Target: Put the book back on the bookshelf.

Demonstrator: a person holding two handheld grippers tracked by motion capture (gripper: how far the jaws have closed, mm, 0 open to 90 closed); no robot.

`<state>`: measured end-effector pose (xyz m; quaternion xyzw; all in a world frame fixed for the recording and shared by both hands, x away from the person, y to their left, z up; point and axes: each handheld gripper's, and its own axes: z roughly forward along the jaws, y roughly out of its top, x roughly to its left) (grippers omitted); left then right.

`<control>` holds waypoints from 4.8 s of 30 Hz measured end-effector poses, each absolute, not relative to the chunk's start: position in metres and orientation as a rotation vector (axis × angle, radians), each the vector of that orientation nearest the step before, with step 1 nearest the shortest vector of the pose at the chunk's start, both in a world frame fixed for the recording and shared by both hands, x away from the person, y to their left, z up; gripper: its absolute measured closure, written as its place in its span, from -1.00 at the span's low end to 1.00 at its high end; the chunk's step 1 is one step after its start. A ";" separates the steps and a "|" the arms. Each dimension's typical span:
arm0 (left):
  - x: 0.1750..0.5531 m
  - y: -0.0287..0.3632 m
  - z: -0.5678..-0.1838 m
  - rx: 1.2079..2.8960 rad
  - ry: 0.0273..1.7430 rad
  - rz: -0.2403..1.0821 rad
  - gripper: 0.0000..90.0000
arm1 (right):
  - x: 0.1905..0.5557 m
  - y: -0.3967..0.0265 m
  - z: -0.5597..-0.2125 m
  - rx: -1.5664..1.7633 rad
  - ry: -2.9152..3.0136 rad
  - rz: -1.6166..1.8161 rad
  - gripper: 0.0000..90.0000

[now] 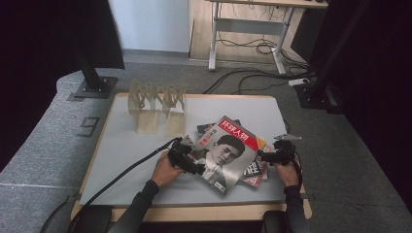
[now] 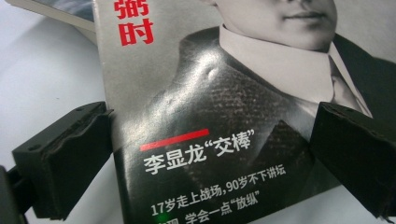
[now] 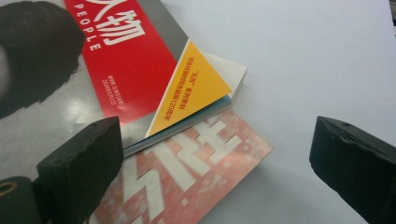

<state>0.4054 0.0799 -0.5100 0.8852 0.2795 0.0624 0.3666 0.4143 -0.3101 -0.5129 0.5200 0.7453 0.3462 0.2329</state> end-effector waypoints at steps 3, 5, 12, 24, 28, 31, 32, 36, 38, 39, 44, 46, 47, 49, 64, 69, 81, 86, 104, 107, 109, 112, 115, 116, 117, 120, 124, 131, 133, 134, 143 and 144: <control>0.405 0.082 -0.508 2.277 0.706 0.148 -1.00 | 0.415 -0.311 -0.513 1.432 2.040 0.961 -0.93; 0.403 0.085 -0.506 2.283 0.694 0.161 -1.00 | 0.413 -0.310 -0.511 1.423 2.038 0.957 -0.91; 0.394 0.102 -0.503 2.279 0.676 0.175 -1.00 | 0.401 -0.302 -0.503 1.390 2.054 0.972 -0.91; 0.384 0.131 -0.508 2.216 0.626 0.229 -0.42 | 0.378 -0.272 -0.503 1.329 2.131 1.033 -0.91; 0.382 0.135 -0.507 2.219 0.621 0.254 -0.19 | 0.374 -0.264 -0.504 1.306 2.159 1.045 -0.91; 0.383 0.137 -0.509 2.222 0.629 0.243 -0.07 | 0.373 -0.261 -0.505 1.299 2.171 1.049 -0.91; 0.383 0.138 -0.511 2.223 0.630 0.239 -0.04 | 0.373 -0.261 -0.506 1.300 2.173 1.051 -0.91; 0.383 0.138 -0.514 2.227 0.616 0.221 0.09 | 0.373 -0.261 -0.508 1.301 2.182 1.050 -0.91; 0.383 0.138 -0.513 2.228 0.614 0.229 0.11 | 0.373 -0.262 -0.509 1.302 2.184 1.057 -0.91; 0.382 0.138 -0.513 2.228 0.615 0.232 0.12 | 0.374 -0.263 -0.509 1.305 2.184 1.058 -0.91; 0.377 0.135 -0.514 2.230 0.596 0.235 0.19 | 0.374 -0.268 -0.509 1.314 2.179 1.063 -0.90; 0.376 0.133 -0.515 2.226 0.589 0.229 0.21 | 0.374 -0.271 -0.510 1.327 2.174 1.063 -0.90; 0.375 0.132 -0.515 2.222 0.586 0.227 0.21 | 0.374 -0.273 -0.510 1.334 2.170 1.064 -0.90; 0.374 0.130 -0.516 2.218 0.584 0.222 0.22 | 0.375 -0.276 -0.510 1.344 2.165 1.065 -0.89; 0.370 0.114 -0.518 2.190 0.579 0.205 0.23 | 0.376 -0.292 -0.511 1.405 2.144 1.075 -0.86; 0.371 0.105 -0.516 2.202 0.562 0.213 0.23 | 0.378 -0.294 -0.511 1.409 2.144 1.075 -0.85; 0.376 0.093 -0.518 2.181 0.575 0.174 0.19 | 0.379 -0.303 -0.511 1.439 2.121 1.068 -0.85; 0.377 0.097 -0.516 2.219 0.583 0.188 0.07 | 0.381 -0.304 -0.510 1.433 2.131 1.072 -0.85; 0.372 0.117 -0.532 2.342 0.675 0.250 -1.00 | 0.408 -0.316 -0.514 1.511 2.125 1.070 -1.00; 0.371 0.117 -0.532 2.343 0.674 0.253 -1.00 | 0.416 -0.318 -0.515 1.527 2.127 1.084 -1.00; 0.371 0.116 -0.532 2.343 0.674 0.253 -1.00 | 0.421 -0.318 -0.515 1.537 2.131 1.088 -1.00; 0.371 0.116 -0.533 2.343 0.674 0.255 -1.00 | 0.430 -0.319 -0.515 1.544 2.128 1.076 -1.00; 0.371 0.116 -0.533 2.343 0.674 0.254 -1.00 | 0.439 -0.322 -0.516 1.574 2.127 1.077 -1.00; 0.371 0.116 -0.533 2.343 0.674 0.254 -1.00 | 0.441 -0.323 -0.517 1.587 2.131 1.088 -1.00; 0.371 0.116 -0.533 2.343 0.674 0.254 -1.00 | 0.444 -0.324 -0.518 1.599 2.133 1.101 -1.00; 0.371 0.117 -0.533 2.343 0.675 0.253 -1.00 | 0.450 -0.327 -0.520 1.630 2.139 1.132 -1.00; 0.371 0.117 -0.533 2.343 0.673 0.254 -1.00 | 0.456 -0.329 -0.523 1.667 2.142 1.157 -1.00; 0.371 0.116 -0.533 2.343 0.674 0.254 -1.00 | 0.464 -0.328 -0.526 1.698 2.160 1.206 -1.00; 0.371 0.116 -0.533 2.343 0.674 0.254 -1.00 | 0.465 -0.328 -0.525 1.696 2.168 1.205 -1.00; 0.371 0.116 -0.533 2.343 0.674 0.254 -1.00 | 0.466 -0.327 -0.525 1.697 2.168 1.208 -1.00; 0.371 0.116 -0.533 2.343 0.674 0.254 -1.00 | 0.465 -0.320 -0.514 1.643 2.147 1.191 -0.56; 0.371 0.116 -0.533 2.343 0.674 0.254 -1.00 | 0.465 -0.320 -0.512 1.632 2.137 1.188 -0.45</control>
